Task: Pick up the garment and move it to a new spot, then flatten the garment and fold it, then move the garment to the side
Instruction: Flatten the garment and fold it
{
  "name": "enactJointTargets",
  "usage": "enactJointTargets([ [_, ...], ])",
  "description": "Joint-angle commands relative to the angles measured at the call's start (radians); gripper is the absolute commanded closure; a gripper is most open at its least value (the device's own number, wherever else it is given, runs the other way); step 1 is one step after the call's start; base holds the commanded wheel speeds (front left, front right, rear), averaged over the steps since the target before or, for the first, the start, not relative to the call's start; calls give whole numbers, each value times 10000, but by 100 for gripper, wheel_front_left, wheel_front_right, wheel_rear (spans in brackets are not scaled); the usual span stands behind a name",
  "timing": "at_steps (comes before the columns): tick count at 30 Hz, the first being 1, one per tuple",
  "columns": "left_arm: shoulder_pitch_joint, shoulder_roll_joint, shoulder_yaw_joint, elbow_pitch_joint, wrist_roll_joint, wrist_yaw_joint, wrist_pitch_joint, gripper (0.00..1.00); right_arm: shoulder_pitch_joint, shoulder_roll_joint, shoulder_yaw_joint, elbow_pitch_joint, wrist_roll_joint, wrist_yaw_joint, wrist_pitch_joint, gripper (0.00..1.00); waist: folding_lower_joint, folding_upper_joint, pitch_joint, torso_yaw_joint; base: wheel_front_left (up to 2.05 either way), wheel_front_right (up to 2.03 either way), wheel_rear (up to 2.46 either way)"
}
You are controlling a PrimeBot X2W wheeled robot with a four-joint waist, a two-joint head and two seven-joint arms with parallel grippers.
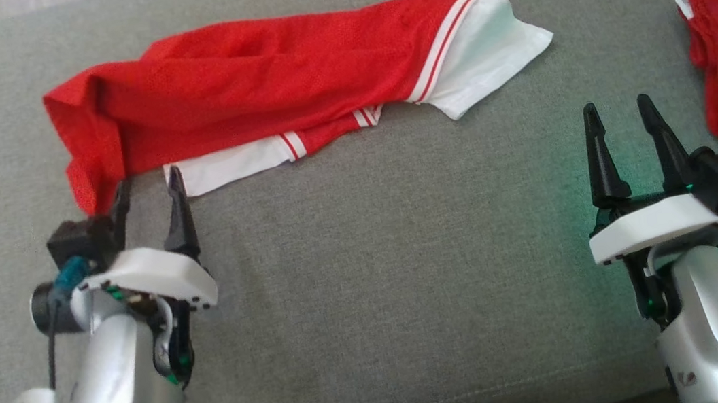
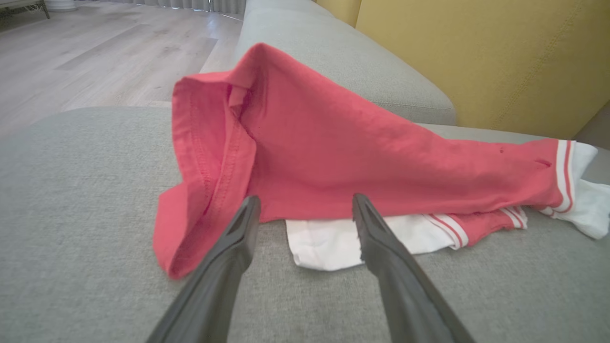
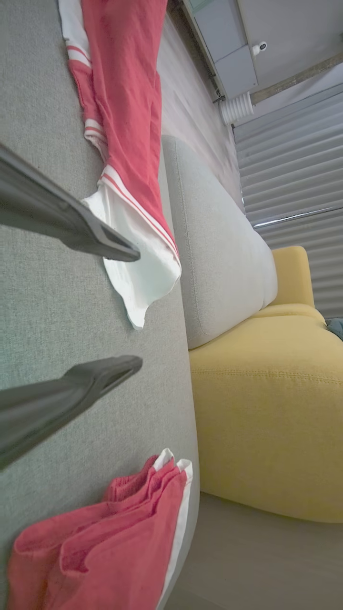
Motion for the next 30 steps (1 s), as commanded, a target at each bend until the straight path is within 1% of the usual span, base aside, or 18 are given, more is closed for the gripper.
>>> enactJointTargets([
  [1,-527,115,446,-217,-77,-58,-123,0,-262,-18,236,-368,69,33,-65,0,0,0,183,-120,0,0,0],
  [8,-1070,166,834,193,-132,-395,-124,0,-429,-18,231,-488,136,33,-65,0,0,0,678,-363,0,0,0],
  [12,-1407,250,1024,426,-87,-517,-124,0,-517,-18,233,-570,188,33,-65,0,0,0,949,-449,0,0,0],
  [17,-1693,364,1246,881,87,-367,-124,0,-615,-18,214,-595,261,33,-65,0,0,0,1176,-492,0,0,0],
  [24,-1943,366,1206,1941,282,-162,-124,0,-723,-18,201,-541,321,33,-65,0,0,0,1308,-469,0,0,0],
  [30,-2072,317,1272,2286,199,-229,-124,0,-791,-18,202,-521,343,33,-65,0,0,0,1370,-406,0,0,0],
])
